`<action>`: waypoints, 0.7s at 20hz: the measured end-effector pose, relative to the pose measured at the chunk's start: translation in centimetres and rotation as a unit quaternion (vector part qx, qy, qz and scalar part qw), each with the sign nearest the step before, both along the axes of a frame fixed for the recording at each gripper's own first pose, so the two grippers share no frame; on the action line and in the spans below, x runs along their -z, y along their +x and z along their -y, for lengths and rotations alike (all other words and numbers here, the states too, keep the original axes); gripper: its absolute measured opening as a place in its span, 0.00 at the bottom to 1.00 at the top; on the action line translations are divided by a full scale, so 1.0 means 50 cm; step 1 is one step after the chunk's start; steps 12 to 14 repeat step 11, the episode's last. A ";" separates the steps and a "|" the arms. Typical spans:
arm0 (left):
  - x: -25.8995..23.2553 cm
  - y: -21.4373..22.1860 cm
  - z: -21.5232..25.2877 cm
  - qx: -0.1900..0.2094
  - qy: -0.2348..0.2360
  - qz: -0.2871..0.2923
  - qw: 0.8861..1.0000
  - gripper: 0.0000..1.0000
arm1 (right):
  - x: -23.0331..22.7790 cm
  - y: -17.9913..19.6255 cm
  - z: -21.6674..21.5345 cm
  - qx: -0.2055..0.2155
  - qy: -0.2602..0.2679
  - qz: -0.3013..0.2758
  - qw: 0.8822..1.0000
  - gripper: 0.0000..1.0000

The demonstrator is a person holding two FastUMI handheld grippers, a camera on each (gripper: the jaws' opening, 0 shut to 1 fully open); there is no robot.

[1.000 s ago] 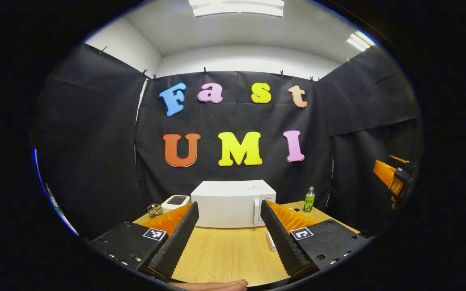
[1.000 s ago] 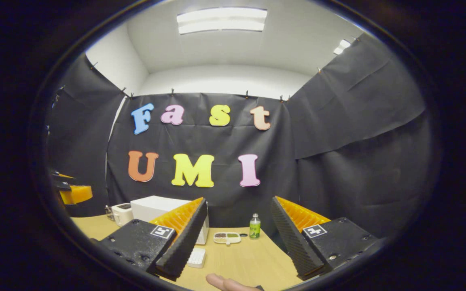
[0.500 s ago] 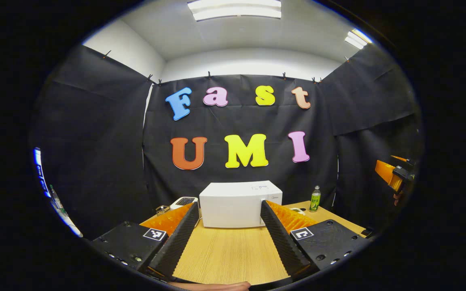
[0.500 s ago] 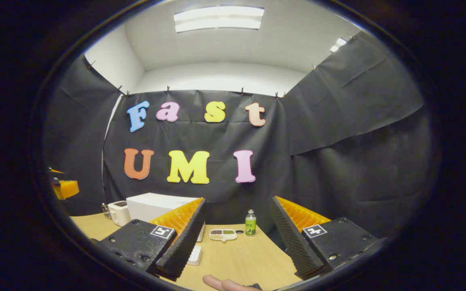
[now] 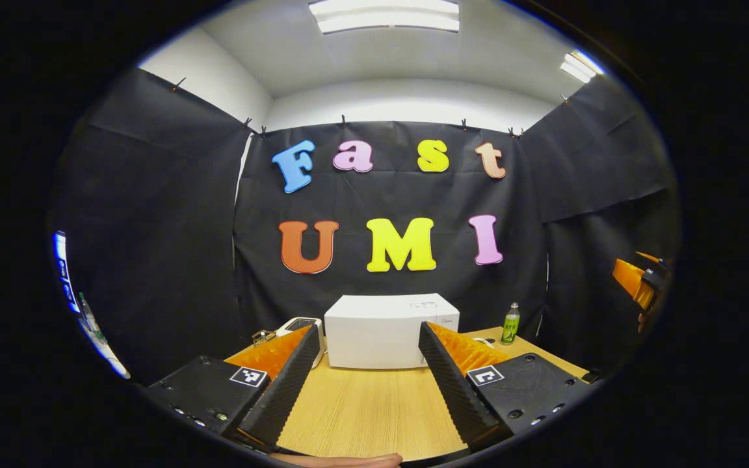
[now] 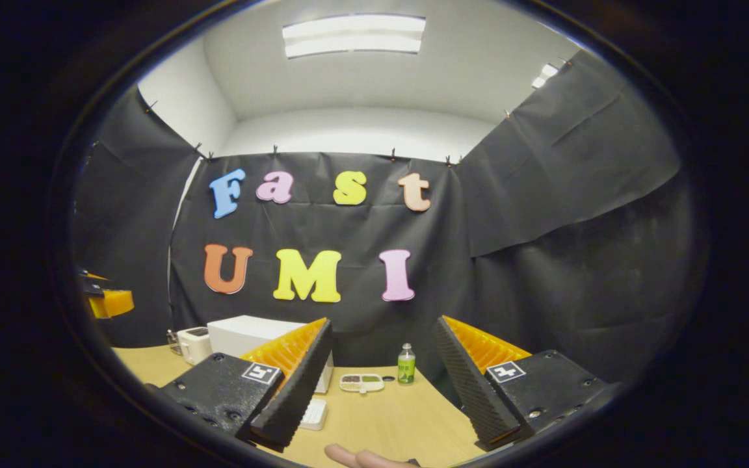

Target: Open the microwave oven with the left hand, put the food in, and close the microwave oven.

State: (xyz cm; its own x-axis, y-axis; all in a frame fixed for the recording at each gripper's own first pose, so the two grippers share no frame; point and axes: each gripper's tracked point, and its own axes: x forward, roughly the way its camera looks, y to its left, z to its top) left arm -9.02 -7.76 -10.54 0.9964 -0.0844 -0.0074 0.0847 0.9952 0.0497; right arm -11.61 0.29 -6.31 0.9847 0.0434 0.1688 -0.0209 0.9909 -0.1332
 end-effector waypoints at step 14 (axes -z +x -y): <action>0.032 0.010 -0.002 0.009 -0.001 -0.005 1.000 0.96 | 0.025 0.012 0.011 0.008 0.003 -0.018 1.000 1.00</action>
